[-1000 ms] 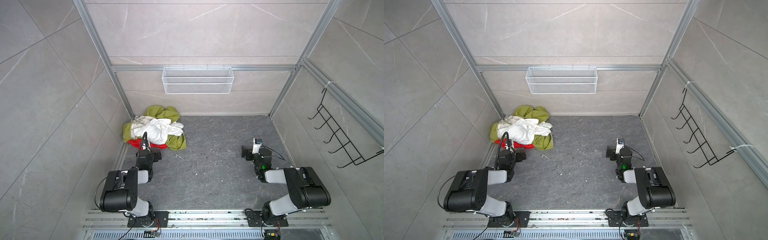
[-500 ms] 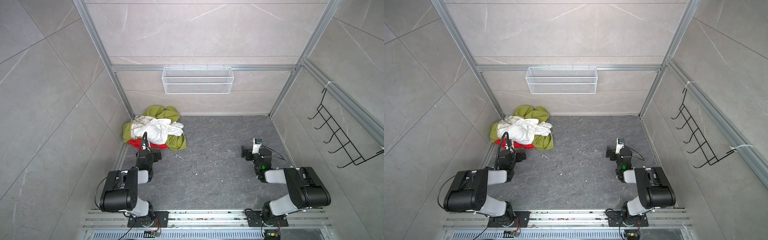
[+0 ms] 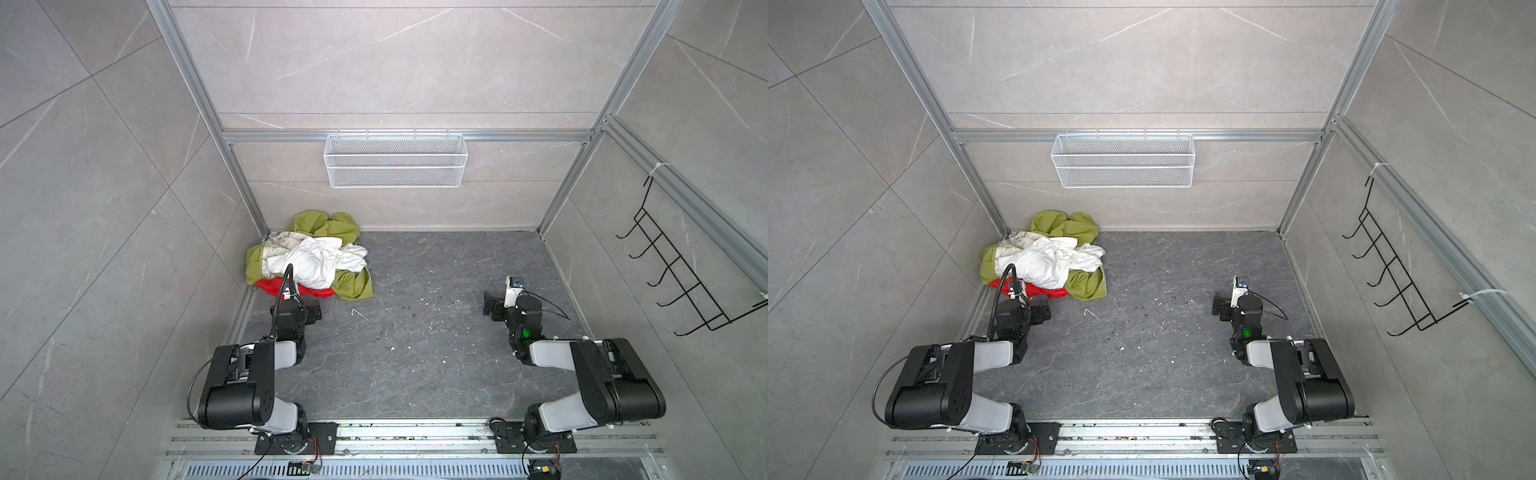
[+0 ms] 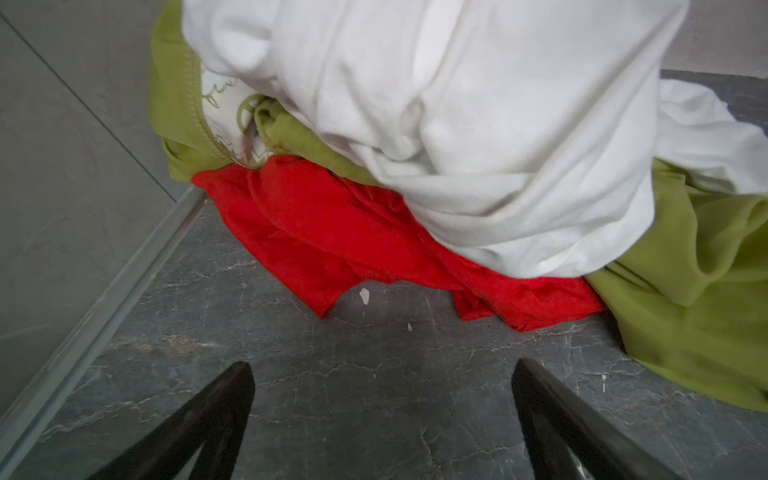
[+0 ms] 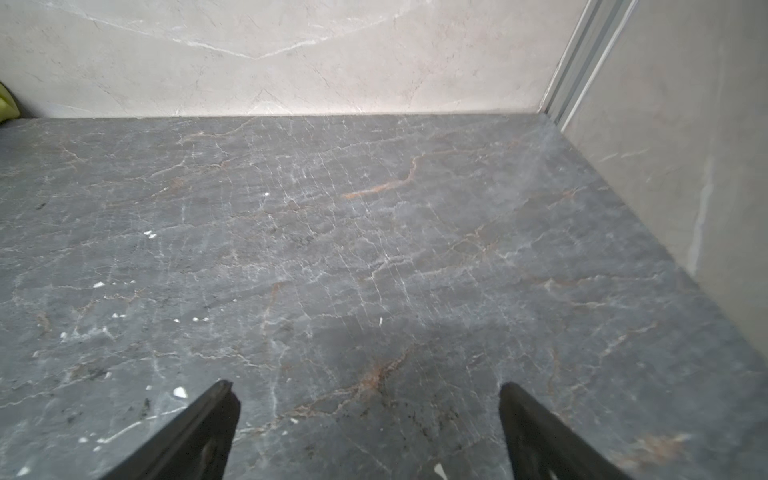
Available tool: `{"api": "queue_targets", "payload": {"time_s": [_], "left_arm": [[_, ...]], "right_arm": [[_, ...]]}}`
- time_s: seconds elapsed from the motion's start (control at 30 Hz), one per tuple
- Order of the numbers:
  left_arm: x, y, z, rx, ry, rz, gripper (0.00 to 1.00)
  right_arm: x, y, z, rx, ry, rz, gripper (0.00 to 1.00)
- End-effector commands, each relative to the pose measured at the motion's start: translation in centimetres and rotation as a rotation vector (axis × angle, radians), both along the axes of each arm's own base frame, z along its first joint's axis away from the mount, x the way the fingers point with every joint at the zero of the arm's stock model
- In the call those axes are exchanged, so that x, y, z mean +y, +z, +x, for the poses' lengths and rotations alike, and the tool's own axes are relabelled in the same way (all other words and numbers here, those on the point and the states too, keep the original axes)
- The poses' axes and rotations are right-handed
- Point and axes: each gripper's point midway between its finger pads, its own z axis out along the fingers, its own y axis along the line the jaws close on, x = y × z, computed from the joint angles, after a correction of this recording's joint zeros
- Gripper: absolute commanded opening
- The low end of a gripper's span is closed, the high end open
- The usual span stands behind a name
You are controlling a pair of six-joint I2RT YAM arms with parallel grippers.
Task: Pick out a specific cloth from the pile
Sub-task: 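Lower the left gripper onto the red cloth while the right arm reaches forward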
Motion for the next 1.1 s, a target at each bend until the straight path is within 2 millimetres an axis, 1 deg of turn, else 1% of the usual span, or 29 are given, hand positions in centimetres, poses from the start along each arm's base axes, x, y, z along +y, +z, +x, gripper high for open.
{"api": "queue_targets", "payload": {"time_s": [0.0,0.03,0.1,0.13,0.17,0.2,0.27,0.3,0.37,0.47,0.5,0.63,0.7,0.77,0.83,0.93,1.07], "left_arm": [[0.6,3.5,0.5,-0.062,0.067,0.031,0.98],[0.7,4.0,0.4,-0.060,0.082,0.048,0.97],[0.8,5.0,0.2,-0.051,0.113,0.069,0.94],[1.1,5.7,0.0,-0.051,0.152,0.046,0.92],[1.4,6.2,-0.3,-0.058,0.193,-0.004,0.92],[1.5,6.8,-0.6,-0.080,0.226,-0.059,0.92],[0.9,7.6,-1.1,-0.101,0.232,-0.158,0.92],[0.7,7.8,-1.3,-0.100,0.237,-0.202,0.92],[0.4,8.2,-1.6,-0.099,0.240,-0.255,0.92],[0.3,8.8,-2.0,-0.116,0.247,-0.328,0.91],[0.3,8.9,-2.0,-0.118,0.248,-0.357,0.90],[1.7,8.6,-1.7,-0.127,0.273,-0.554,0.89],[2.2,8.4,-1.3,-0.129,0.278,-0.627,0.92],[2.6,8.1,-0.8,-0.121,0.293,-0.674,0.94],[3.2,7.7,-0.1,-0.119,0.301,-0.715,1.00],[4.4,6.9,0.8,-0.122,0.324,-0.780,0.99],[6.2,6.9,2.4,-0.160,0.330,-0.822,0.96]], "right_arm": [[0.7,3.7,0.0,-0.015,-0.038,-0.066,1.00],[0.8,4.4,-0.1,-0.011,-0.057,-0.027,1.00],[1.0,5.5,-0.2,0.043,-0.110,0.114,1.00],[2.1,6.0,0.0,0.073,-0.079,0.180,1.00],[3.6,6.4,0.2,0.095,-0.026,0.219,1.00],[4.7,6.5,0.2,0.114,-0.006,0.234,1.00],[7.6,6.8,0.3,0.129,0.074,0.246,1.00],[8.7,6.9,0.2,0.132,0.101,0.243,1.00],[10.6,7.3,0.2,0.137,0.148,0.244,1.00],[12.7,8.1,0.3,0.135,0.201,0.259,1.00],[13.1,8.3,0.3,0.138,0.211,0.269,1.00],[14.3,8.8,0.7,0.156,0.237,0.307,1.00],[14.9,9.1,0.8,0.168,0.258,0.313,1.00],[15.4,9.2,1.1,0.187,0.271,0.316,0.99],[16.2,9.2,1.3,0.211,0.304,0.324,1.00],[17.3,9.2,1.4,0.227,0.354,0.340,1.00],[18.0,9.0,1.3,0.218,0.393,0.354,1.00]]}}
